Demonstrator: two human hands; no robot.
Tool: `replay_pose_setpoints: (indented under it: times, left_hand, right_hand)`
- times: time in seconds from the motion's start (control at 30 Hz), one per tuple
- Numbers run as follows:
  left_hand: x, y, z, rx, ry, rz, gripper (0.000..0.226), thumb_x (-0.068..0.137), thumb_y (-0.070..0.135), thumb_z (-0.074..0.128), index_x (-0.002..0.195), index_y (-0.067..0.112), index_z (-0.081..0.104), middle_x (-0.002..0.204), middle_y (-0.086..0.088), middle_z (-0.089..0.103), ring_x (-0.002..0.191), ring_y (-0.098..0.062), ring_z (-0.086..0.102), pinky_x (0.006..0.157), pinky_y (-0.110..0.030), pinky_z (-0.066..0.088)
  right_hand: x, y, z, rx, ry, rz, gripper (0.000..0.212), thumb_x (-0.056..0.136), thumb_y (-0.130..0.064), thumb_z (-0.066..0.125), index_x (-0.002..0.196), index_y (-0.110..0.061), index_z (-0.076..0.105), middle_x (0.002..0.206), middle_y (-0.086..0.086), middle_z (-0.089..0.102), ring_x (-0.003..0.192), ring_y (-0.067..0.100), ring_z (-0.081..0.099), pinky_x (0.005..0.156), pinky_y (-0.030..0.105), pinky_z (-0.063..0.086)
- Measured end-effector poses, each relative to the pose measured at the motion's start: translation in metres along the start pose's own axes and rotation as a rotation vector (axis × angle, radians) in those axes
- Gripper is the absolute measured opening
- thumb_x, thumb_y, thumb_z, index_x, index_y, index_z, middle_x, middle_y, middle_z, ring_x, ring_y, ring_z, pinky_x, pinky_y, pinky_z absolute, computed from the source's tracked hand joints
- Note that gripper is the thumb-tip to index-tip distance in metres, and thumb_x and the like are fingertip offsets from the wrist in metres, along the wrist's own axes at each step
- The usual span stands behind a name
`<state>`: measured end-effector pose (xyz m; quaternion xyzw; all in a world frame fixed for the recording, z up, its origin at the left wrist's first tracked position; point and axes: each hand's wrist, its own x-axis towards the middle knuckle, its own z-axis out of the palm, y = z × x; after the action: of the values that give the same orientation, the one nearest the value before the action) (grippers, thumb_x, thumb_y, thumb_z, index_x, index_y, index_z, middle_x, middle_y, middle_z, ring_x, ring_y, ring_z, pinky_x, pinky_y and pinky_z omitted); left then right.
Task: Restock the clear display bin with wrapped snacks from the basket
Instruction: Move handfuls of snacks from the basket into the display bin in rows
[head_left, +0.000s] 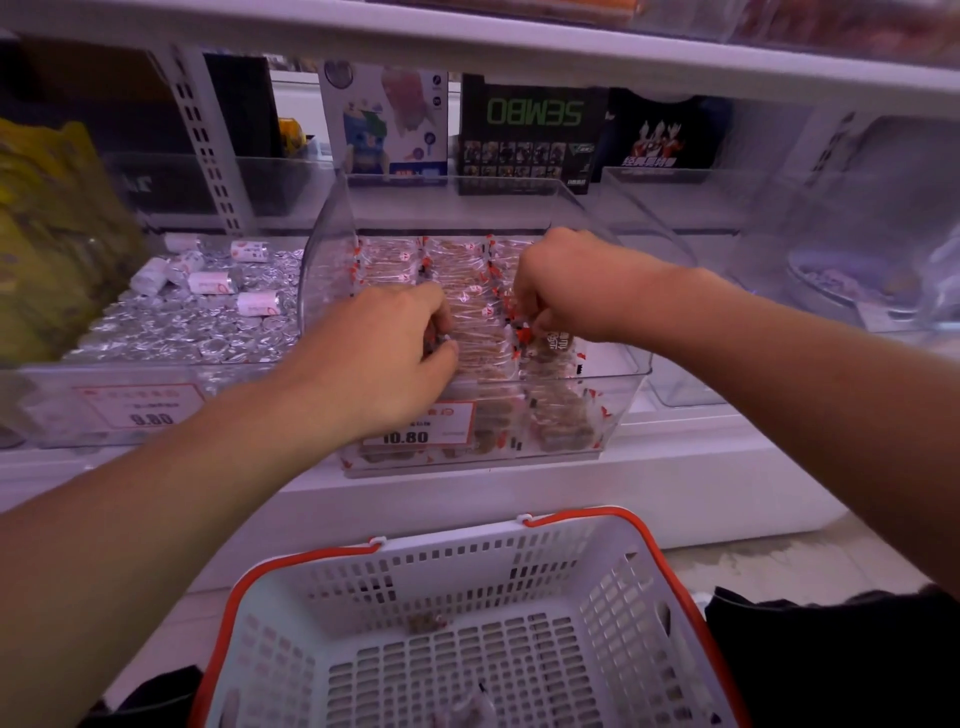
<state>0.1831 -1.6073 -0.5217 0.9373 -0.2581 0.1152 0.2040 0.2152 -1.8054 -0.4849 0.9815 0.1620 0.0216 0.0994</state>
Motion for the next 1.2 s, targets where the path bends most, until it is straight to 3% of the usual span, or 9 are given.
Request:
replay_pose_setpoints:
  times: [0.13,0.3,0.4,0.53,0.63,0.83,0.93,1.07,1.2]
  left_hand:
    - [-0.006,0.009,-0.006,0.029,0.226,0.143,0.009,0.089,0.026,0.063,0.085,0.018,0.064,0.086,0.003,0.057,0.079,-0.016,0.053,0.072,-0.038,0.050]
    - [-0.053,0.010,0.000,-0.034,0.468,0.645,0.026,0.085,0.018,0.062,0.061,0.020,0.051,0.058,0.005,0.041,0.057,-0.014,0.036,0.054,-0.028,0.032]
    - [-0.090,-0.007,0.054,0.066,0.047,0.659,0.020,0.081,0.020,0.063,0.063,0.018,0.054,0.061,-0.001,0.056,0.057,-0.025,0.055,0.052,-0.029,0.041]
    - [-0.138,-0.048,0.142,0.342,-0.870,0.058,0.035,0.088,0.049,0.059,0.111,0.022,0.062,0.115,-0.004,0.065,0.104,-0.027,0.062,0.086,-0.037,0.052]
    - [-0.177,-0.069,0.197,0.172,-1.022,-0.323,0.059,0.090,0.048,0.064,0.135,0.012,0.051,0.137,-0.011,0.054,0.120,-0.029,0.055,0.098,-0.037,0.047]
    - [-0.222,-0.084,0.274,-0.168,-0.857,-0.692,0.054,0.089,0.033,0.069,0.135,0.011,0.050,0.141,-0.013,0.050,0.119,-0.030,0.055,0.094,-0.036,0.048]
    - [-0.224,-0.095,0.295,-0.193,-0.575,-0.725,0.061,0.091,0.025,0.066,0.145,0.013,0.041,0.147,-0.010,0.041,0.127,-0.031,0.050,0.102,-0.041,0.045]
    - [-0.203,-0.094,0.313,-0.197,-0.264,-0.522,0.036,0.089,0.013,0.061,0.126,0.015,0.060,0.129,-0.007,0.059,0.118,-0.028,0.054,0.098,-0.041,0.047]
    - [-0.200,-0.084,0.340,-0.126,-0.422,-0.428,0.044,0.090,0.011,0.062,0.133,0.018,0.057,0.137,-0.001,0.056,0.125,-0.027,0.047,0.098,-0.039,0.046]
  right_hand:
    - [-0.017,0.003,-0.016,-0.100,0.151,-0.017,0.011,0.087,-0.010,0.064,0.095,-0.013,0.071,0.095,0.012,0.068,0.086,0.034,0.065,0.078,0.043,0.056]
    - [-0.090,-0.028,-0.010,0.162,0.460,-0.252,0.023,0.086,-0.035,0.055,0.071,-0.019,0.064,0.056,-0.002,0.051,0.052,0.020,0.046,0.054,0.028,0.044]
    - [-0.123,-0.066,0.061,0.235,-0.030,-0.377,0.022,0.087,-0.043,0.058,0.084,-0.024,0.069,0.068,-0.004,0.059,0.069,0.020,0.062,0.062,0.028,0.045]
    - [-0.146,-0.097,0.199,0.130,-0.726,-0.372,0.064,0.085,-0.040,0.072,0.141,-0.022,0.046,0.136,0.008,0.055,0.125,0.027,0.053,0.100,0.036,0.044]
    - [-0.151,-0.113,0.285,0.260,-0.831,-0.240,0.098,0.079,-0.036,0.080,0.154,-0.015,0.020,0.157,0.013,0.028,0.142,0.031,0.033,0.115,0.041,0.032]
    - [-0.131,-0.181,0.381,0.576,-0.689,-0.028,0.118,0.071,-0.058,0.077,0.156,-0.021,0.005,0.163,0.010,0.010,0.146,0.039,0.017,0.117,0.051,0.025]
    - [-0.132,-0.204,0.405,0.520,-0.724,0.032,0.120,0.058,-0.068,0.076,0.152,-0.027,0.013,0.158,0.006,0.015,0.143,0.038,0.021,0.106,0.059,0.037]
    - [-0.151,-0.219,0.421,0.413,-0.598,0.033,0.081,0.072,-0.053,0.071,0.137,-0.022,0.034,0.143,0.008,0.027,0.131,0.036,0.029,0.090,0.055,0.046]
    - [-0.155,-0.205,0.428,0.571,-0.591,0.009,0.052,0.078,-0.033,0.071,0.118,-0.011,0.047,0.119,0.015,0.052,0.111,0.037,0.052,0.081,0.044,0.049]
